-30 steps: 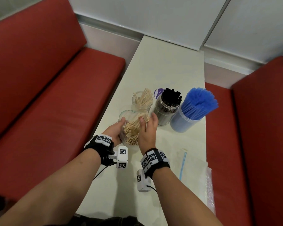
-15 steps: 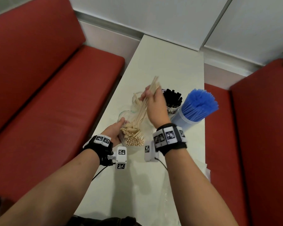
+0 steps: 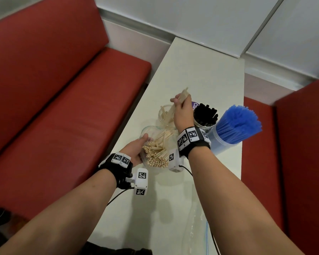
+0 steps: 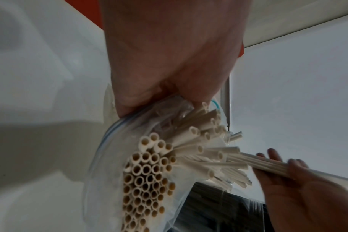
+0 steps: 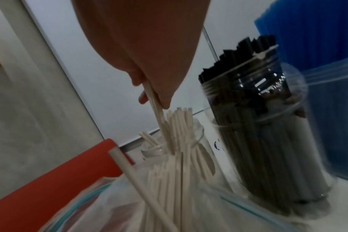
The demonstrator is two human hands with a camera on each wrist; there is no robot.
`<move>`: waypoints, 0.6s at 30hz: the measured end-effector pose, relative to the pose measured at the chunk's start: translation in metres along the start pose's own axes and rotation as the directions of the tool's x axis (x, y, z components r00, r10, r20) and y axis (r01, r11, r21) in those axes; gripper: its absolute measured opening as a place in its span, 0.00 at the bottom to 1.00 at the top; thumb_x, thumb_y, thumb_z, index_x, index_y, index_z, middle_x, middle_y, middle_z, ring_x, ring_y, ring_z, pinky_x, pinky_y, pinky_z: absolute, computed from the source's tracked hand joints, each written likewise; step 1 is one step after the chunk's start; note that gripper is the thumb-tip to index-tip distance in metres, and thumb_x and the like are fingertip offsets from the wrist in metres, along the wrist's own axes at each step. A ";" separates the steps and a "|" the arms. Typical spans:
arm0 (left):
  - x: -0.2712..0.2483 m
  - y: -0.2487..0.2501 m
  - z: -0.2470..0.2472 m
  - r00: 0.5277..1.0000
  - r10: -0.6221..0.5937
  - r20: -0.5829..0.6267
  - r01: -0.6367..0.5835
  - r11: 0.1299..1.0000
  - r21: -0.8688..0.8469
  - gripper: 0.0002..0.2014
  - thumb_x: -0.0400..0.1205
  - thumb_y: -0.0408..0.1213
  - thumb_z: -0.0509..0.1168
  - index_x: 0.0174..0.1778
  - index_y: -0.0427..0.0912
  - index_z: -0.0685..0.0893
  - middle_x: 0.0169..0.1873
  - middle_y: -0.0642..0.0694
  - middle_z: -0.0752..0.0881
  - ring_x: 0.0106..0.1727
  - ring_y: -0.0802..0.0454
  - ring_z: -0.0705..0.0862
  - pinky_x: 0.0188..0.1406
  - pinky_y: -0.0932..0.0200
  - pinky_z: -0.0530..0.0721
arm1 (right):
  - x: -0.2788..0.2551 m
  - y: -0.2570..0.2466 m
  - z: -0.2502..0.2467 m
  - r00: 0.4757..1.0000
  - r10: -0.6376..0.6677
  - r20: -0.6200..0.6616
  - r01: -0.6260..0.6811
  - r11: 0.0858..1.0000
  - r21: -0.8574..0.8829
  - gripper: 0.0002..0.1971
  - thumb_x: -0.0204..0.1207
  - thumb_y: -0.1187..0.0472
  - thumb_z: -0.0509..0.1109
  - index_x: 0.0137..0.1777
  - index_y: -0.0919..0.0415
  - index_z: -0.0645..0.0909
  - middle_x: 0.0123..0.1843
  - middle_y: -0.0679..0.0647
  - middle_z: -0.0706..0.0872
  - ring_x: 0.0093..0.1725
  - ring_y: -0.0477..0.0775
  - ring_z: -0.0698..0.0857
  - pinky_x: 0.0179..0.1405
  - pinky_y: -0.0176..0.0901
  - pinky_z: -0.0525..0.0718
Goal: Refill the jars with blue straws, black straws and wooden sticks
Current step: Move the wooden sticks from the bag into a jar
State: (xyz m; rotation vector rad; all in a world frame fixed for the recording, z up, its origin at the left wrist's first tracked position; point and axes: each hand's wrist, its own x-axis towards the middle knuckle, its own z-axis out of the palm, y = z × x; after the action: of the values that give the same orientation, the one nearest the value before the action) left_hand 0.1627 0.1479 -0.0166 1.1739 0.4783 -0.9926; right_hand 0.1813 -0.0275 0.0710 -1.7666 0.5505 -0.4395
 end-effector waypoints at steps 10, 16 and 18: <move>0.001 -0.001 -0.002 1.000 0.011 -0.018 -0.011 1.000 0.016 0.16 0.89 0.56 0.60 0.57 0.47 0.83 0.37 0.51 0.94 0.35 0.55 0.94 0.42 0.53 0.86 | -0.011 0.023 -0.001 0.968 -0.204 0.147 0.246 0.888 -0.390 0.21 0.90 0.61 0.55 0.82 0.59 0.69 0.84 0.58 0.70 0.87 0.57 0.61 0.87 0.58 0.57; 0.000 0.000 0.000 0.999 0.021 -0.026 -0.020 0.999 0.044 0.17 0.89 0.57 0.61 0.59 0.48 0.84 0.39 0.50 0.95 0.42 0.51 0.93 0.42 0.53 0.87 | -0.033 0.041 -0.014 0.919 -0.242 0.311 0.370 0.801 -0.470 0.22 0.90 0.60 0.56 0.83 0.53 0.70 0.86 0.57 0.67 0.88 0.54 0.59 0.88 0.54 0.53; 0.000 0.001 0.000 0.999 0.024 -0.026 -0.022 0.999 0.041 0.17 0.89 0.57 0.60 0.58 0.48 0.85 0.39 0.49 0.95 0.43 0.51 0.93 0.43 0.52 0.87 | -0.047 0.040 -0.020 0.948 -0.315 0.051 0.314 0.895 -0.315 0.16 0.87 0.58 0.58 0.72 0.50 0.79 0.70 0.52 0.85 0.71 0.44 0.80 0.73 0.45 0.78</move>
State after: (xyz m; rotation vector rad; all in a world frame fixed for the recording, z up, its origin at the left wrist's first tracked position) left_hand 0.1636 0.1481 -0.0165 1.2277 0.4663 -0.9720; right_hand 0.1264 -0.0246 0.0370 -2.1828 0.3473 -0.6021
